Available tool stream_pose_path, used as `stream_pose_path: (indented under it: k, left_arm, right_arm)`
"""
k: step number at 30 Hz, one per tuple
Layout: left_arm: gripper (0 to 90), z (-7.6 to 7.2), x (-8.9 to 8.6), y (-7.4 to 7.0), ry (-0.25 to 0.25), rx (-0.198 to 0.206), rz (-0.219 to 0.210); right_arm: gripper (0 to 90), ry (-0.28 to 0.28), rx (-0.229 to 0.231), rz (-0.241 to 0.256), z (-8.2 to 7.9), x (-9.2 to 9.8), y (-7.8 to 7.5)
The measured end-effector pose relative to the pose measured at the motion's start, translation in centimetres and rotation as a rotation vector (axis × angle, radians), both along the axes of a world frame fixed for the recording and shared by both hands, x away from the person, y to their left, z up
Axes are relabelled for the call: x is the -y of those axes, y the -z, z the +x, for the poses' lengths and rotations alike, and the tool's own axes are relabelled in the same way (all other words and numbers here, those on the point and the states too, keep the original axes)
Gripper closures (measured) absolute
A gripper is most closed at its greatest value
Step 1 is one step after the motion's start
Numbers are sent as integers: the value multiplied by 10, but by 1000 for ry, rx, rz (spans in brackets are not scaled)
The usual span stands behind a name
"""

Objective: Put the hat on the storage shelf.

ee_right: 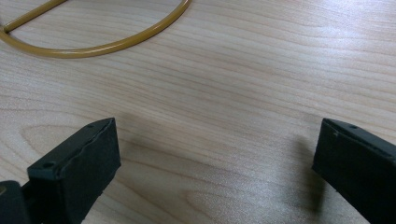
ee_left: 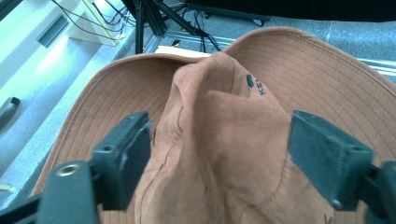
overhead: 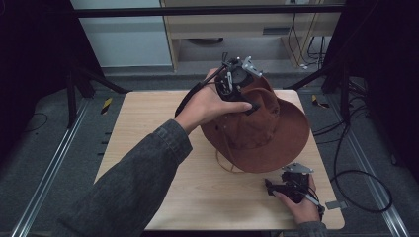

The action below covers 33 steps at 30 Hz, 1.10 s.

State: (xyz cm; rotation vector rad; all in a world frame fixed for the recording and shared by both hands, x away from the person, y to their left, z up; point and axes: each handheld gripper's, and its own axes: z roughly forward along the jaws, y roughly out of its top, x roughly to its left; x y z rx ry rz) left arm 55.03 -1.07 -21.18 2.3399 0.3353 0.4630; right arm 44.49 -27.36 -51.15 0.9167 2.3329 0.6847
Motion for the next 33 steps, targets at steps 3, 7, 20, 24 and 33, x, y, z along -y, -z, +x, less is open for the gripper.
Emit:
stream_pose_path:
  k: [3, 7, 20, 24, 33]
  left_arm:
    - [157, -3, -5, 0, 2, 5, -1]
    - [114, -5, -13, 0, 3, 11, -25]
    - [68, -21, -44, -4, -3, 40, -76]
    - [65, -24, -53, -9, -10, 37, -87]
    - [65, -34, -70, -10, -26, 28, -103]
  right_arm:
    - [7, 0, 0, 0, 0, 0, 0]
    - [7, 0, 0, 0, 0, 0, 0]
    - [7, 0, 0, 0, 0, 0, 0]
    - [8, -1, 0, -1, 0, 0, 0]
    - [7, -1, 0, 1, 0, 0, 0]
